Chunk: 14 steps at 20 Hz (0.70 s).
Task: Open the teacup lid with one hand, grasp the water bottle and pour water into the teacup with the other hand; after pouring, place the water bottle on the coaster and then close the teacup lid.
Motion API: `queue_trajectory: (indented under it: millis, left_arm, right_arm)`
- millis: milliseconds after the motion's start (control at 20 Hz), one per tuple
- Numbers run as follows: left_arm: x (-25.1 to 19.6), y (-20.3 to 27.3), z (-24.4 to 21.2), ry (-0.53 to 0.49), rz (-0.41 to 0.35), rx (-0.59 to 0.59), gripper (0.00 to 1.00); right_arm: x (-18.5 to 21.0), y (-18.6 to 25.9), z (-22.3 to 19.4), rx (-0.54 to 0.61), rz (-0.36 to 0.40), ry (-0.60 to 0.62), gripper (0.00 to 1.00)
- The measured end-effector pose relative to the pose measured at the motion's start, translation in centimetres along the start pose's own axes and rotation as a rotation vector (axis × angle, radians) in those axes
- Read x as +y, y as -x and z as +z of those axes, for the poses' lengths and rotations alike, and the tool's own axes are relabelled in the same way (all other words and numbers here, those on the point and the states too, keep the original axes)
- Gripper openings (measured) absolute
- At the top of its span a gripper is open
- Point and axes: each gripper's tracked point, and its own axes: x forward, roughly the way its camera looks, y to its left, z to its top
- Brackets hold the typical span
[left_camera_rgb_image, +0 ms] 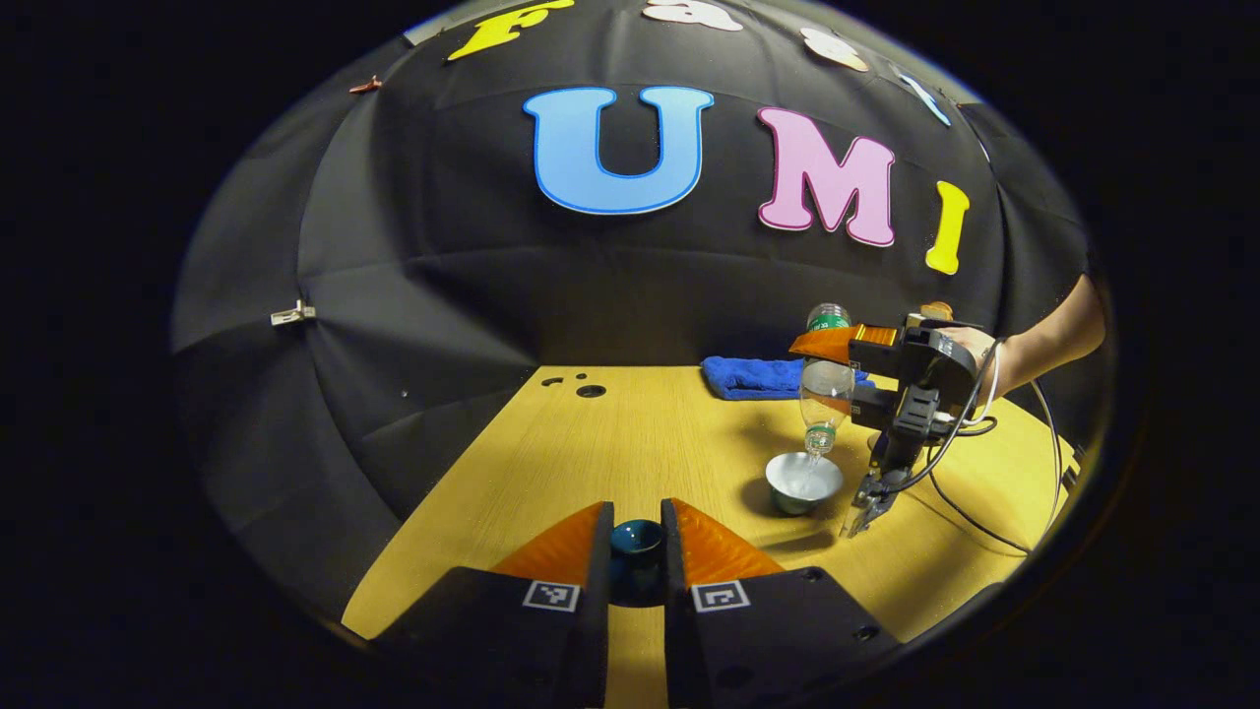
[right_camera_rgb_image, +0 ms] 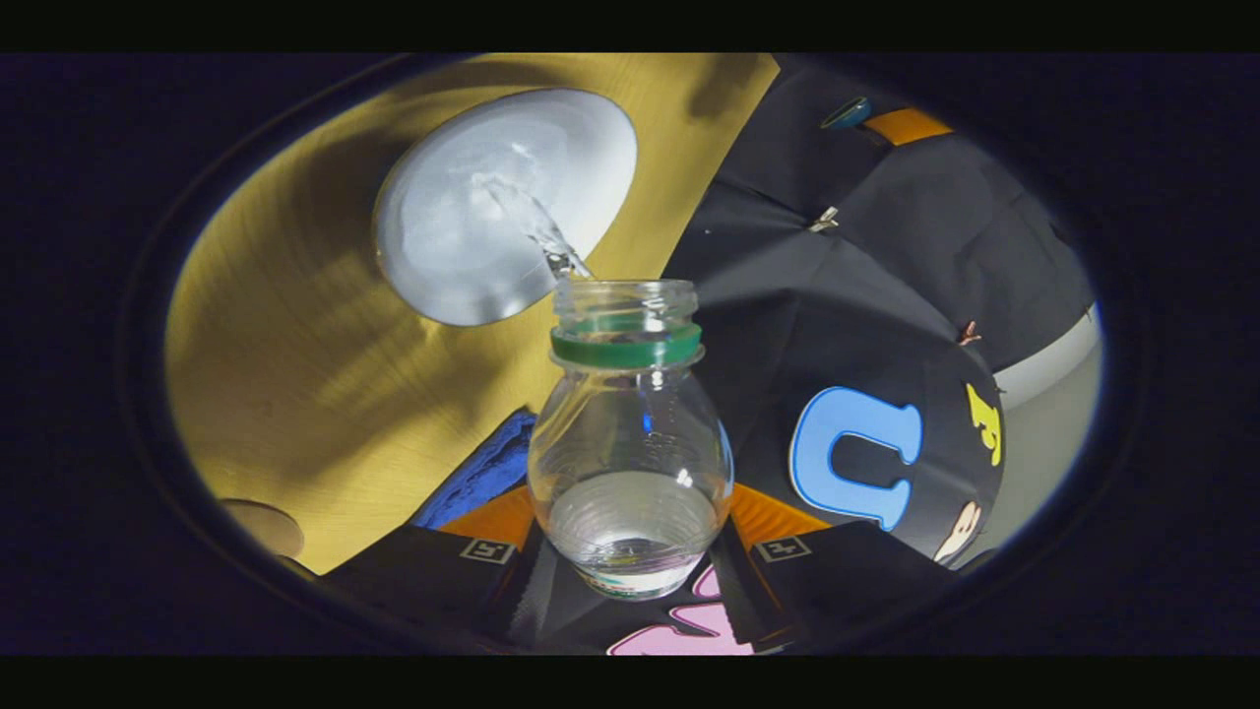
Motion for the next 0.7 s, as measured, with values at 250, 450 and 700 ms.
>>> queue_trajectory:
  millis: [250,450,700]
  left_arm:
    - [-0.8,0.3,0.1,-0.007,-0.003,-0.003,0.24]
    - [-1.7,0.6,-0.1,-0.015,-0.009,-0.004,0.27]
    - [-2.5,1.0,-0.5,-0.011,-0.005,0.001,0.27]
  right_arm:
    - [-0.4,-0.1,0.2,-0.025,-0.005,0.036,0.73]
    - [-0.3,-0.2,0.3,-0.030,0.006,0.053,0.72]
    - [-0.1,-0.1,0.7,-0.040,0.008,0.042,0.76]
